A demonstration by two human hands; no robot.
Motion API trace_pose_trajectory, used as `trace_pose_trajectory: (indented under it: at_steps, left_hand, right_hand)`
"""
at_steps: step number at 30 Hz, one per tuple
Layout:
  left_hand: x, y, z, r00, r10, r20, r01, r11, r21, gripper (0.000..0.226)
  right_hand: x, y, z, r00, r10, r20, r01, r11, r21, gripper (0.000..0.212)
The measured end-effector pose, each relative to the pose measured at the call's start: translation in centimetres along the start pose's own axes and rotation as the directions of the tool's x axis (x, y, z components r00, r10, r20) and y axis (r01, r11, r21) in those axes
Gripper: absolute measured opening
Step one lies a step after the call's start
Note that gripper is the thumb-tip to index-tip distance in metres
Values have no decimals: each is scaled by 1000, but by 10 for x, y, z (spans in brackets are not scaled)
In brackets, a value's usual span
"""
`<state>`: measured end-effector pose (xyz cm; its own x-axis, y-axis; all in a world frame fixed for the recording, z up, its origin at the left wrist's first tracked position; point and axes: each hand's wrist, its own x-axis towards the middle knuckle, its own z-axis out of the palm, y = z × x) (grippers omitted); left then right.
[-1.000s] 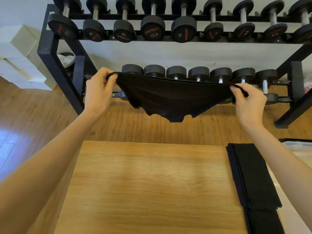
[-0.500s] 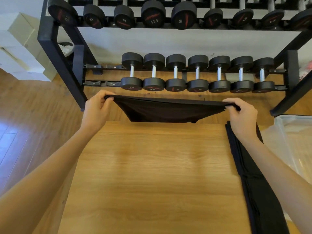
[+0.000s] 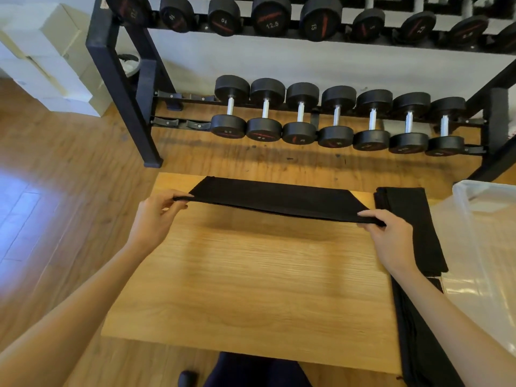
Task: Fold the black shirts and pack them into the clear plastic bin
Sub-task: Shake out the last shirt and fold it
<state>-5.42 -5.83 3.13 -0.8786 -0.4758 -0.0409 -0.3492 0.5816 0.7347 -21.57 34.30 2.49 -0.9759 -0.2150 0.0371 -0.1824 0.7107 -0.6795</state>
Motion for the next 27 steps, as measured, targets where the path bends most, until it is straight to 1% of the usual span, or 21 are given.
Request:
trace_pose_trajectory:
  at_steps: [2, 4, 8, 11, 15, 18, 20, 23, 27]
  left_hand:
    - [-12, 0, 1, 1000, 3, 12, -4, 999, 32, 22]
    - [-24, 0, 3, 1000, -1, 22, 0, 999, 43, 22]
    - [-45, 1, 6, 999, -5, 43, 3, 999, 33, 24]
    - [-59, -6, 8, 998, -50, 30, 51, 999, -20, 24]
    - [-75, -11, 6, 994, -112, -7, 111, 988, -104, 24]
    - [-88, -1, 2, 996, -85, -34, 80, 987, -138, 21]
    - [-97, 2, 1, 998, -57, -37, 52, 991, -122, 24]
    - [-109, -4, 1, 996, -71, -60, 64, 992, -106, 19]
    - [-126, -4, 4, 994, -70, -88, 63, 995, -75, 18]
  right_hand:
    - [-7, 9, 1, 999, 33, 40, -33, 999, -11, 30]
    - [-12, 17, 0, 997, 34, 72, -34, 999, -7, 30]
    - [-24, 25, -5, 994, 2, 105, 2, 999, -39, 28]
    - [-29, 29, -12, 990, -45, 132, 58, 994, -90, 25]
    - [-36, 30, -23, 983, -78, 165, 78, 997, 12, 20]
    - [-43, 28, -30, 978, -91, 186, 80, 995, 65, 22]
    - [-51, 29, -33, 974, -93, 208, 66, 989, 135, 22]
    - [-64, 27, -37, 967, -89, 239, 24, 965, 262, 21]
    - [-83, 20, -44, 975, -87, 204, 25, 956, 291, 13]
